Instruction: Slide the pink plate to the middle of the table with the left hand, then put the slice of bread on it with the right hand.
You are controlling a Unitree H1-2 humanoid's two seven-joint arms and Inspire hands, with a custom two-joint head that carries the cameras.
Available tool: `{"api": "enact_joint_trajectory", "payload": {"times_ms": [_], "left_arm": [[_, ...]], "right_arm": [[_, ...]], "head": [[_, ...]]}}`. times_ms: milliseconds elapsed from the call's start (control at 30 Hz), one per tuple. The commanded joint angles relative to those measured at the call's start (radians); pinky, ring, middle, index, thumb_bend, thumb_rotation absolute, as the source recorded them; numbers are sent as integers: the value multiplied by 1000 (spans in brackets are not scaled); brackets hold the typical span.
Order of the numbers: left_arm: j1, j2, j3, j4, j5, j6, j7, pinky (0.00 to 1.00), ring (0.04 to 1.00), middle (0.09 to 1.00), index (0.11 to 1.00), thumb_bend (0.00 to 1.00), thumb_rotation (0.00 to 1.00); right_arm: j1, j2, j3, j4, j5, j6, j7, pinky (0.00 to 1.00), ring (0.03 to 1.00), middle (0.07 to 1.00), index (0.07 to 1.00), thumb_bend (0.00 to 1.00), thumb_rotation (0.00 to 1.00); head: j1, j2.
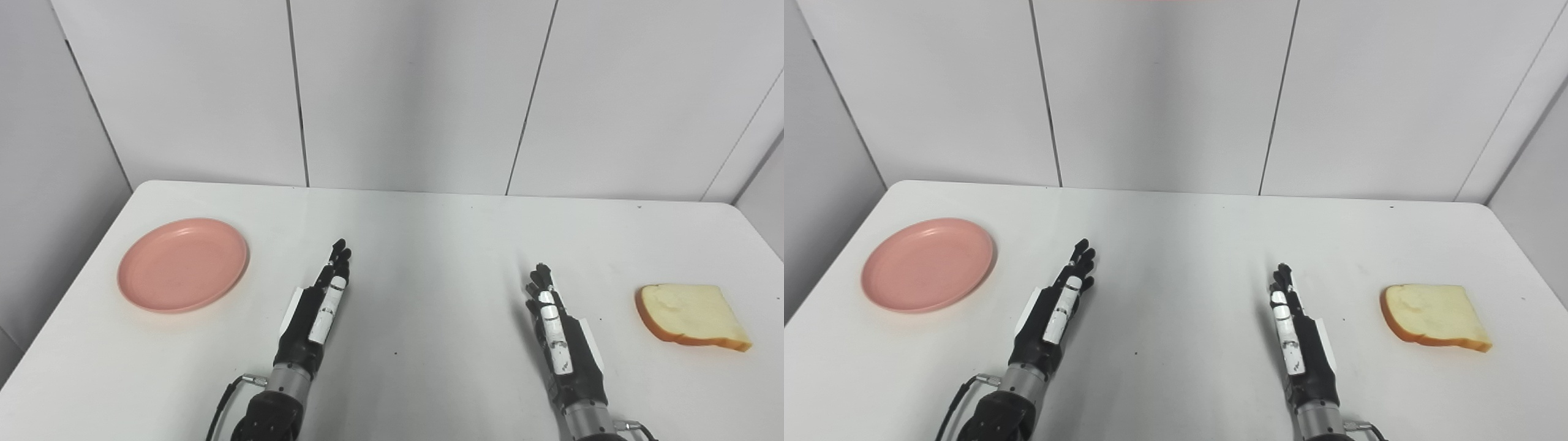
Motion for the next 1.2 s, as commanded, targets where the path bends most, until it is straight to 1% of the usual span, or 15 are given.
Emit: {"api": "enact_joint_trajectory", "payload": {"times_ms": [0, 133, 267, 433, 533, 700, 1000, 1100, 1167], "left_arm": [[40, 4, -1, 24, 1, -17, 2, 970, 991, 982, 965, 383, 1000], [40, 2, 2, 31, -11, -32, -2, 974, 993, 983, 968, 380, 1000], [40, 2, 1, 22, -7, -14, -1, 974, 993, 985, 970, 388, 1000], [40, 5, -1, 24, 0, -15, 0, 979, 995, 984, 970, 394, 1000], [41, 1, 2, 24, -7, -16, 1, 977, 993, 981, 965, 381, 1000], [41, 1, 1, 20, -8, -7, -1, 984, 999, 988, 969, 375, 1000], [42, 4, -3, 17, 9, -11, 6, 969, 988, 979, 961, 387, 1000], [43, 2, -2, 15, 9, -8, 7, 967, 987, 979, 958, 387, 1000], [42, 2, -1, 22, 9, -22, 6, 965, 987, 978, 957, 381, 1000]], "right_arm": [[6, 1, 0, 2, -1, 5, 7, 982, 981, 989, 1000, 267, 1000], [8, 5, -2, -1, 12, 10, 9, 990, 982, 991, 1000, 273, 1000], [8, 5, -1, -1, 8, 7, 5, 983, 978, 989, 1000, 267, 1000], [8, 5, 0, -2, 5, 8, 4, 987, 980, 989, 1000, 269, 1000], [10, 5, 1, -10, 1, 20, 3, 990, 985, 991, 1000, 274, 1000], [9, 3, 2, -7, -5, 18, 2, 989, 984, 992, 1000, 277, 1000], [9, 7, -3, -8, 11, 19, 4, 994, 985, 992, 1000, 270, 1000], [9, 1, 2, -6, 0, 14, 6, 992, 984, 991, 1000, 271, 1000], [9, -2, 2, -6, 6, 12, 12, 993, 988, 994, 1000, 262, 1000]], "head": [[1, 1], [2, 2], [2, 2], [1, 3], [2, 4], [2, 3], [3, 2], [4, 1], [5, 0]]}}
